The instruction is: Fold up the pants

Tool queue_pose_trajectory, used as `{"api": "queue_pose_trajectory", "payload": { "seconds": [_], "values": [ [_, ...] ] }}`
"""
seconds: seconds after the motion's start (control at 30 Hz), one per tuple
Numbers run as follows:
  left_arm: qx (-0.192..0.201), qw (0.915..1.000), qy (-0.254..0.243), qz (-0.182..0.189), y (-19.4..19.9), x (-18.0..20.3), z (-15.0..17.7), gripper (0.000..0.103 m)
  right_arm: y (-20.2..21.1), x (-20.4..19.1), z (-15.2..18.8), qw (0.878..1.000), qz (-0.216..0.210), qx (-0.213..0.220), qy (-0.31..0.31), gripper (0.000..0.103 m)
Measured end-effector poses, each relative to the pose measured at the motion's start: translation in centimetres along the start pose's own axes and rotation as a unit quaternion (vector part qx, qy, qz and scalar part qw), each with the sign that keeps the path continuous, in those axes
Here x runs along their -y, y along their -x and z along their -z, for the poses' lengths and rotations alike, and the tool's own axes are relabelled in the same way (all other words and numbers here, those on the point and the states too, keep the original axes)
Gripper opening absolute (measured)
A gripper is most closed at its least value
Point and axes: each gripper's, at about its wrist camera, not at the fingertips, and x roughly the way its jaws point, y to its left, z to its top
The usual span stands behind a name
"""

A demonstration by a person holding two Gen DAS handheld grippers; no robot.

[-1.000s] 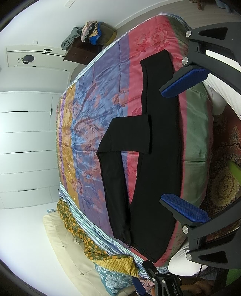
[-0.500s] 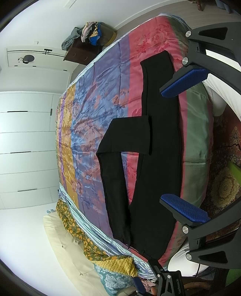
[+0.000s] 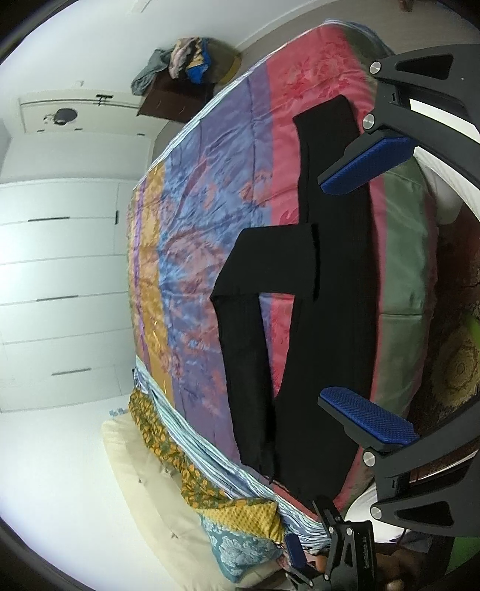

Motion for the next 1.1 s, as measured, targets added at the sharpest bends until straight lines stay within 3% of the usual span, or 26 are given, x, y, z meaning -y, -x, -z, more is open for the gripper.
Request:
{"api": "queue_pose_trajectory", "payload": {
  "seconds": [0.27, 1.1],
  "values": [
    [0.004, 0.9997, 0.018, 0.013, 0.1, -0.7, 0.0, 0.103, -1.4, 0.5, 1.0, 0.999, 0.006, -0.042, -0.014, 0.103],
    [-0.001, 0.9998, 0.008, 0.018, 0.2, 0.2, 0.0, 0.103, -1.3, 0.5, 1.1, 0.999, 0.036, -0.038, -0.012, 0.103]
  ]
}}
